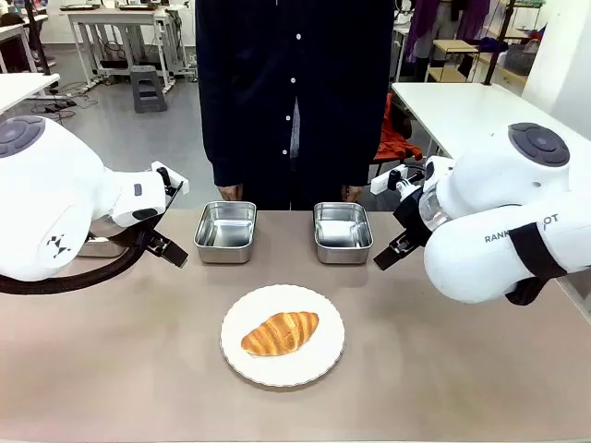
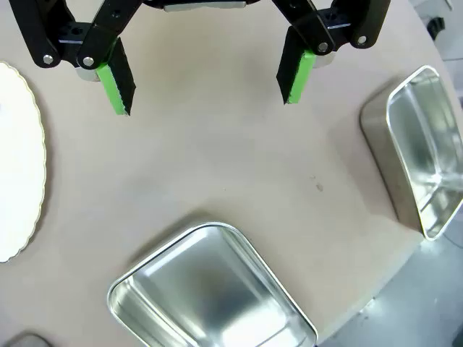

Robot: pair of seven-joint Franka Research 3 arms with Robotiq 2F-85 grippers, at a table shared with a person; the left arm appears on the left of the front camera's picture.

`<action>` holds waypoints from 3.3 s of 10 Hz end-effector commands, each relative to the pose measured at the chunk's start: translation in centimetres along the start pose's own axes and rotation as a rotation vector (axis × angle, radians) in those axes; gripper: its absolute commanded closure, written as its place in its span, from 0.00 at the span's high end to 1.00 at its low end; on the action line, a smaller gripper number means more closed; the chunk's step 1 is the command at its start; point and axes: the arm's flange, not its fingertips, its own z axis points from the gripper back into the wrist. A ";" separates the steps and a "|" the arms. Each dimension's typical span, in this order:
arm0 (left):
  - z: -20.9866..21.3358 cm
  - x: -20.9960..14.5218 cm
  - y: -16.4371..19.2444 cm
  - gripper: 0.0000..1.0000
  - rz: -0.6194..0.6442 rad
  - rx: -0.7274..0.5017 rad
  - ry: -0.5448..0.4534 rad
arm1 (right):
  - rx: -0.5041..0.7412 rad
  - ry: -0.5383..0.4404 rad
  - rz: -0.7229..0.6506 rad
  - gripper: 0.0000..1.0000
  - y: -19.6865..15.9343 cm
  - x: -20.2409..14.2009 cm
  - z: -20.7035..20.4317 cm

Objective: Place the bread in the container.
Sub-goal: Place the Butter Roll into the Airtight Container indicated by the human.

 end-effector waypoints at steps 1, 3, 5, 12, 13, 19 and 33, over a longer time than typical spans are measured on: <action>0.0 0.0 0.0 1.00 0.000 0.000 0.000 | 0.000 0.000 0.000 1.00 0.0 0.0 0.0; 0.0 0.0 0.0 1.00 0.000 0.000 0.000 | 0.000 0.000 0.000 1.00 0.0 0.0 0.0; 0.0 0.0 0.0 1.00 0.000 0.000 0.000 | 0.000 0.000 0.000 1.00 0.0 0.0 0.0; 3.5 2.5 2.5 1.00 -0.014 -0.090 0.008 | -0.028 -0.052 -0.029 1.00 -2.5 3.1 4.4; 5.6 3.6 4.5 1.00 0.009 -0.110 -0.016 | -0.022 -0.078 -0.049 1.00 -4.1 3.9 6.8; 14.4 0.5 21.1 1.00 -0.079 -0.393 -0.112 | 0.187 -0.278 -0.033 1.00 -18.2 -2.2 17.9; 21.2 -3.6 29.3 1.00 0.072 -0.422 -0.325 | 0.236 -0.435 -0.064 1.00 -26.4 -4.4 23.7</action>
